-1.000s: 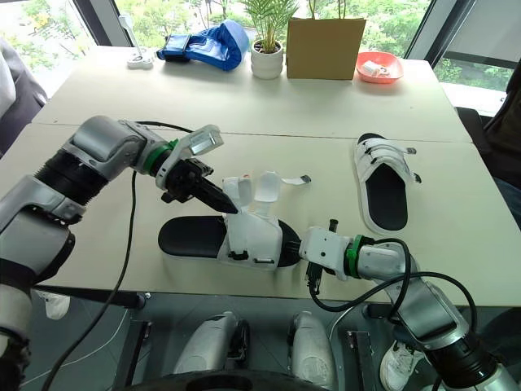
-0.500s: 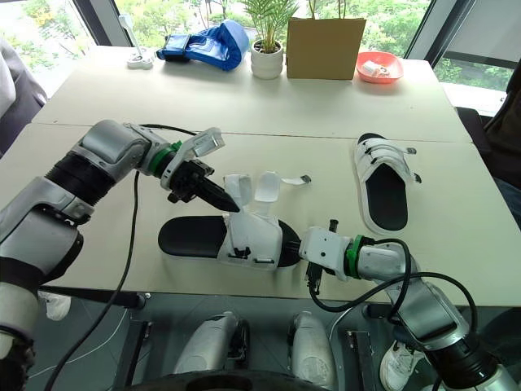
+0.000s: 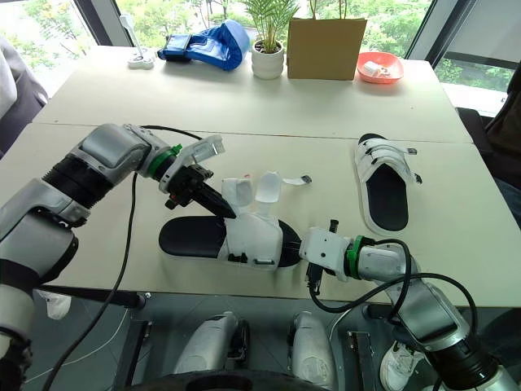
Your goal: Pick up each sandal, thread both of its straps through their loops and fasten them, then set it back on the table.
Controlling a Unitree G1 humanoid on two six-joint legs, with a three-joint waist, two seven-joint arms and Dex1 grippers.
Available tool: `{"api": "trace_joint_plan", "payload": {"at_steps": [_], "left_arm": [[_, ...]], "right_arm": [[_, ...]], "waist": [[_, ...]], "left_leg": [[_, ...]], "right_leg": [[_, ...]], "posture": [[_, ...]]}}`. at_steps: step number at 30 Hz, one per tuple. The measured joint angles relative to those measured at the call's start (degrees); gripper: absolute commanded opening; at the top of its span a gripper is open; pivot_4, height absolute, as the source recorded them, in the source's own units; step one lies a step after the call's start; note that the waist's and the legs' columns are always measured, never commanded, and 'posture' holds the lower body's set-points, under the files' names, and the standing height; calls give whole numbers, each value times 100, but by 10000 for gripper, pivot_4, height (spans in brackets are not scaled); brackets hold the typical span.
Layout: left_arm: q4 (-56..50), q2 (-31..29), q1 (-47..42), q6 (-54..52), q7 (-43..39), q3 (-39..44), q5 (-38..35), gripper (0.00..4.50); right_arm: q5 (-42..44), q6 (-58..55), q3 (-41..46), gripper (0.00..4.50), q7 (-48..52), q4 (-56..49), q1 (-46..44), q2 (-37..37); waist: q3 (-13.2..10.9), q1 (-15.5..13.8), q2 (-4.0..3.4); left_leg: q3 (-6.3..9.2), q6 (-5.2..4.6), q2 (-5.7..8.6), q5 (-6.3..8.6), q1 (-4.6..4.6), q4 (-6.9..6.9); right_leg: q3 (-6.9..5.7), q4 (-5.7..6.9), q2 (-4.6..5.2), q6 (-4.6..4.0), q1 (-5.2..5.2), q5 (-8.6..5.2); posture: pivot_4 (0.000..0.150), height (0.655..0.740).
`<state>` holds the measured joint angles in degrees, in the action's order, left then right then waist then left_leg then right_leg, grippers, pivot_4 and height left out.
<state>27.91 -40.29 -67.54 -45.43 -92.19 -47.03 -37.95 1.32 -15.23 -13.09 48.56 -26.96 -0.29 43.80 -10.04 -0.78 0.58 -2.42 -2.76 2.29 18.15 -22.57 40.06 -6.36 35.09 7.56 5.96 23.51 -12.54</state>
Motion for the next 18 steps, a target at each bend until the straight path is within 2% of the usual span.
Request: {"api": "trace_joint_plan", "payload": {"at_steps": [11,18], "left_arm": [[-331,-98,-476,763,0,-676,-37,216],[-595,-315,-1050,1172,1,-1298,-376,216]], "right_arm": [[-1,-5,-42,0,32,25,-78,-2],[-2,0,-50,0,44,53,-118,-5]], "waist": [[0,9,-1],[-1,6,0]], "left_leg": [[0,0,0,0,0,-1],[0,0,0,0,2,0]], "right_leg": [[0,0,0,0,2,0],[0,1,-1,0,-1,0]], "posture": [[1500,7209],[1500,7209]]}}
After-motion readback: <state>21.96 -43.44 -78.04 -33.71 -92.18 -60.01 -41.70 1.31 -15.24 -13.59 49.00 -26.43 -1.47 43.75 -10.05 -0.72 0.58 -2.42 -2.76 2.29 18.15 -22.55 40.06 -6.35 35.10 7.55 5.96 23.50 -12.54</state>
